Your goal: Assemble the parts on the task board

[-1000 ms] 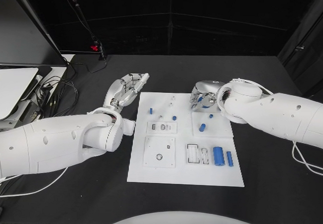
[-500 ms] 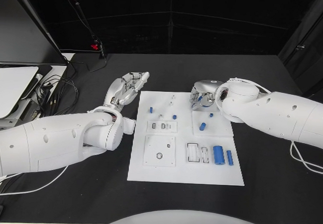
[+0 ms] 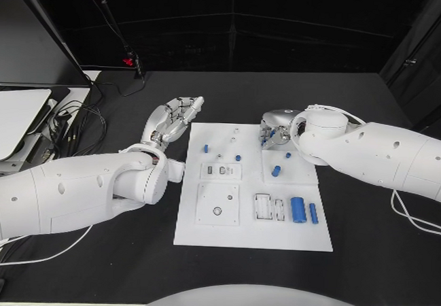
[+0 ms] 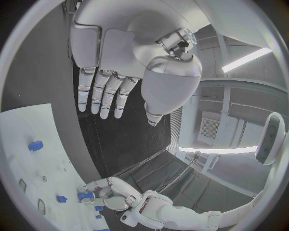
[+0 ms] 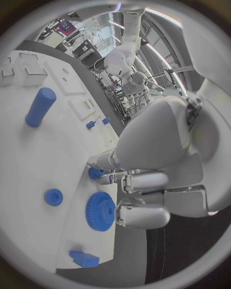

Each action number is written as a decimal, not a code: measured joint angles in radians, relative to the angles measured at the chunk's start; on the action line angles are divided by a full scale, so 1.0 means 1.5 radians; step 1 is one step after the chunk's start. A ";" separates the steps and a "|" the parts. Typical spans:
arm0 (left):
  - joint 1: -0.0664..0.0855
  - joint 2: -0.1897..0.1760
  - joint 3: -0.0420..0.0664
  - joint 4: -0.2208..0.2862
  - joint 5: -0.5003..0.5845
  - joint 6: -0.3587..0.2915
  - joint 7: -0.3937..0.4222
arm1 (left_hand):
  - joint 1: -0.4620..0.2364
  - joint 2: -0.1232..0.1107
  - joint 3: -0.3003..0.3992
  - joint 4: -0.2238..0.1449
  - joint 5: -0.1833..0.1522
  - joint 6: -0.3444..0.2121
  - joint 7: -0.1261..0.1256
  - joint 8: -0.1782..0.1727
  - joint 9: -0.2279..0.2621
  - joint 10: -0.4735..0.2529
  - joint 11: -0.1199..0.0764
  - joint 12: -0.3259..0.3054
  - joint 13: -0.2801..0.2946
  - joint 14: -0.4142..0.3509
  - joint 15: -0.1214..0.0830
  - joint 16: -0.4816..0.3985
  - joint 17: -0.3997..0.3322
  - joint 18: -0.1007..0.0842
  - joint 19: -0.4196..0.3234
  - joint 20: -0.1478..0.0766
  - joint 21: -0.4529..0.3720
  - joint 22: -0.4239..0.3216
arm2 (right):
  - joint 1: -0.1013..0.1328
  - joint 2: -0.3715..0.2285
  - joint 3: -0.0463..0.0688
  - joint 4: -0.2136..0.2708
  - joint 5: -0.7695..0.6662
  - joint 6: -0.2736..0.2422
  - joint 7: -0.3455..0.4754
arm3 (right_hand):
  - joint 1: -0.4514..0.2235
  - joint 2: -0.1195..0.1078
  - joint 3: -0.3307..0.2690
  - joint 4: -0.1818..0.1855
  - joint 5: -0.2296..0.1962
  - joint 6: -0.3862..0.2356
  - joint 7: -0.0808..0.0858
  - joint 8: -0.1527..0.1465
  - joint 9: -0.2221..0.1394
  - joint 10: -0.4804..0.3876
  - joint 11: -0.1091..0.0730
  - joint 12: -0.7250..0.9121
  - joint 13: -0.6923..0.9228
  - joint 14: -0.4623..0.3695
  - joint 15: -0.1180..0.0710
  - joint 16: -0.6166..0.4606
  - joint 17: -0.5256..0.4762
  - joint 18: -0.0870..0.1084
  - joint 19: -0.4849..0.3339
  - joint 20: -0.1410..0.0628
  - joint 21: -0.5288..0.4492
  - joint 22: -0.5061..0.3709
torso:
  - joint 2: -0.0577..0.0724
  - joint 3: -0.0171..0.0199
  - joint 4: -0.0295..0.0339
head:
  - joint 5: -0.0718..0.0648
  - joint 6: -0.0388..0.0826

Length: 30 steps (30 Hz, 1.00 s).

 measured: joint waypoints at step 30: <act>0.000 0.001 0.000 -0.002 0.000 0.003 0.000 | 0.000 0.000 0.000 0.000 0.000 0.002 0.002 0.000 0.000 0.000 0.000 0.000 0.000 0.002 0.002 0.000 0.000 0.000 0.000 0.000 0.000 0.000 | -0.002 0.011 0.004 -0.007 -0.010 0.009 -0.036 | 0.057 0.023 0.042 -0.010 -0.007 0.071 0.004 0.007 0.004 0.081 -0.005 -0.025 -0.003 0.000 0.000 -0.002 0.000 0.000 0.000 0.000 0.000 0.000 | -0.001 -0.0002 0.0003 | -0.002 0.000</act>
